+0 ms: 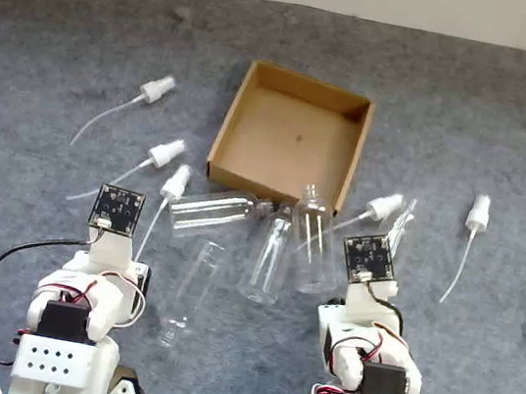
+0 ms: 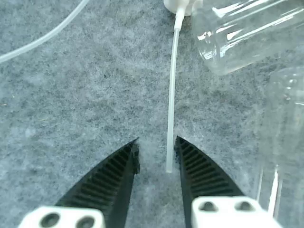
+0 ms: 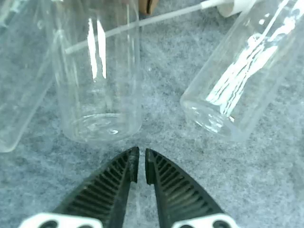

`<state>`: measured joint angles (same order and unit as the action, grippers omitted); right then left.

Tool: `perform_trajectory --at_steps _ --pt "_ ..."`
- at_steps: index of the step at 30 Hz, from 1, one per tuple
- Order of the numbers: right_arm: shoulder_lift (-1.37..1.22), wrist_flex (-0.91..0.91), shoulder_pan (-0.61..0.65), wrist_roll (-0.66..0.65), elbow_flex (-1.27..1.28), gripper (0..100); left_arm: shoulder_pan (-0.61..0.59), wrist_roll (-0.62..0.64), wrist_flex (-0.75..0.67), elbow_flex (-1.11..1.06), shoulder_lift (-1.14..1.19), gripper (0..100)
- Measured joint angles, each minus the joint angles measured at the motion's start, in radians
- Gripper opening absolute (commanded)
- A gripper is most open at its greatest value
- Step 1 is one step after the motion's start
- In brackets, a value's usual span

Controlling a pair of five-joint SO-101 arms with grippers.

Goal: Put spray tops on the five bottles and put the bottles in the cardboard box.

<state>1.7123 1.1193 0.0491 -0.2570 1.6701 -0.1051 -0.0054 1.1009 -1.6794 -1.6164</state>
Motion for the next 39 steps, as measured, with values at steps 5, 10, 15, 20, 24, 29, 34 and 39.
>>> perform_trajectory --at_steps 5,10,15,20,24,29,34,39 --pt "0.0 0.0 0.0 0.0 0.0 0.5 0.0 0.0 0.0 0.0 0.0 9" --pt "0.0 0.0 0.0 0.0 0.0 0.5 0.0 0.0 0.0 0.0 0.0 9" --pt "0.0 0.0 0.0 0.0 0.0 0.5 0.0 0.0 0.0 0.0 0.0 9" --pt "0.0 0.0 0.0 0.0 0.0 0.5 0.0 0.0 0.0 0.0 0.0 9" --pt "0.0 -0.002 0.021 0.0 0.0 0.5 0.0 0.0 0.0 0.0 0.0 9" --pt "0.0 -0.132 -0.037 -0.132 0.0 0.6 -0.008 -0.002 -0.014 0.0 0.0 9" --pt "0.0 -0.239 -0.137 -0.189 -0.008 0.7 -0.155 -0.209 -0.049 0.0 0.0 9" --pt "-0.002 -0.138 -0.146 -0.15 -0.224 0.7 -0.21 -0.393 -0.052 0.0 0.0 9"
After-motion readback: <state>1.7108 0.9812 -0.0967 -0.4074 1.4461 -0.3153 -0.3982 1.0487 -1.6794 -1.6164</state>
